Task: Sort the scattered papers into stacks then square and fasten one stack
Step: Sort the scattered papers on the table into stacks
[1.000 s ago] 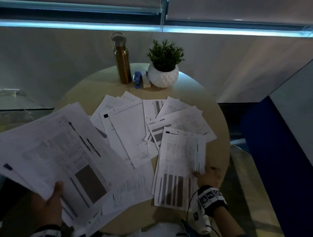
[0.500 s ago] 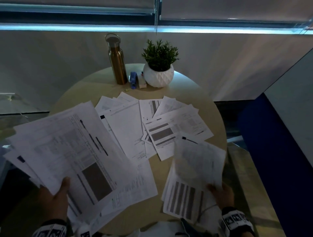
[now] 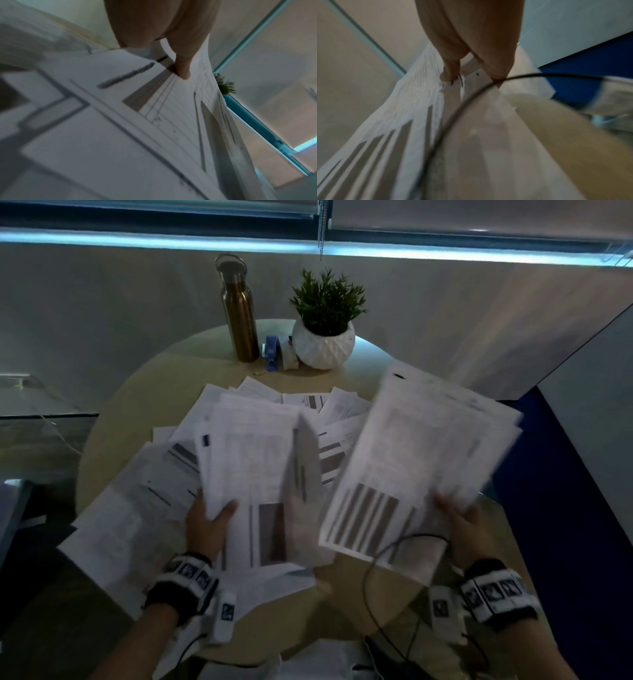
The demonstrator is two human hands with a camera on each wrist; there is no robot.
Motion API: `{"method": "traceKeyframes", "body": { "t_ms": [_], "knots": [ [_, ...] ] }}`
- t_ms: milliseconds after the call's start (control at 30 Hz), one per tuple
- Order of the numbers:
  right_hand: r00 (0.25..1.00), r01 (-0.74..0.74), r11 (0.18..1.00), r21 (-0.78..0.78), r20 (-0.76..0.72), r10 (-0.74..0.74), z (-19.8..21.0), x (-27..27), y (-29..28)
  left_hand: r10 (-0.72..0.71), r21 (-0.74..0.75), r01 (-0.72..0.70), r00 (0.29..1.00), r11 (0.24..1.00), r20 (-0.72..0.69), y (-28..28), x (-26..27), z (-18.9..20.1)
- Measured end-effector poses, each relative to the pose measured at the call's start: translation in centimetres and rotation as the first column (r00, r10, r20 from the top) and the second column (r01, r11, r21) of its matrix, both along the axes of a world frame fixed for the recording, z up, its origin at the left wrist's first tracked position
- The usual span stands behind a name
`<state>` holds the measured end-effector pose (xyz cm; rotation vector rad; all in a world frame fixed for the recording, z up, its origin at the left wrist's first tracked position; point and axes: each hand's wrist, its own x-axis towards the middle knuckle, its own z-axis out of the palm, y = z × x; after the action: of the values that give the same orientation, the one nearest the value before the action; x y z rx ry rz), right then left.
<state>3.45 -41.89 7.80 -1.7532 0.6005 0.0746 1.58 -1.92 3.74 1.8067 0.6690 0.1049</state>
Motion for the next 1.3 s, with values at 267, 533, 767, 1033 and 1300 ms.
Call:
{"method": "traceKeyframes", "body": {
  "t_ms": [267, 533, 767, 1033, 1300],
  "knots": [
    [0.924, -0.382, 0.918, 0.102, 0.062, 0.378, 0.2, 5.4, 11.3, -0.277, -0.082, 0.287, 0.955, 0.955, 0.108, -5.1, 3.8, 3.0],
    [0.903, -0.393, 0.919, 0.034, 0.201, 0.379, -0.7, 6.0, 13.9, -0.317, -0.177, 0.333, 0.942, 0.926, 0.111, -2.6, 2.5, 1.9],
    [0.845, -0.535, 0.844, 0.032, 0.032, 0.534, -5.2, 2.9, 12.7, -0.030, -0.099, 0.041, 0.993, 0.994, 0.118, -0.7, 0.2, 0.8],
    [0.657, -0.697, 0.402, -0.594, -0.305, 0.690, -9.4, 5.0, 10.6, 0.298, -0.094, -0.298, 0.954, 0.950, -0.009, 4.3, -4.1, -0.5],
    [0.460, -0.577, -0.070, -0.814, -0.394, 0.796, -8.5, 8.5, 12.6, 0.492, -0.130, -0.523, 0.845, 0.842, -0.208, 7.4, -7.1, 0.0]
  ]
}}
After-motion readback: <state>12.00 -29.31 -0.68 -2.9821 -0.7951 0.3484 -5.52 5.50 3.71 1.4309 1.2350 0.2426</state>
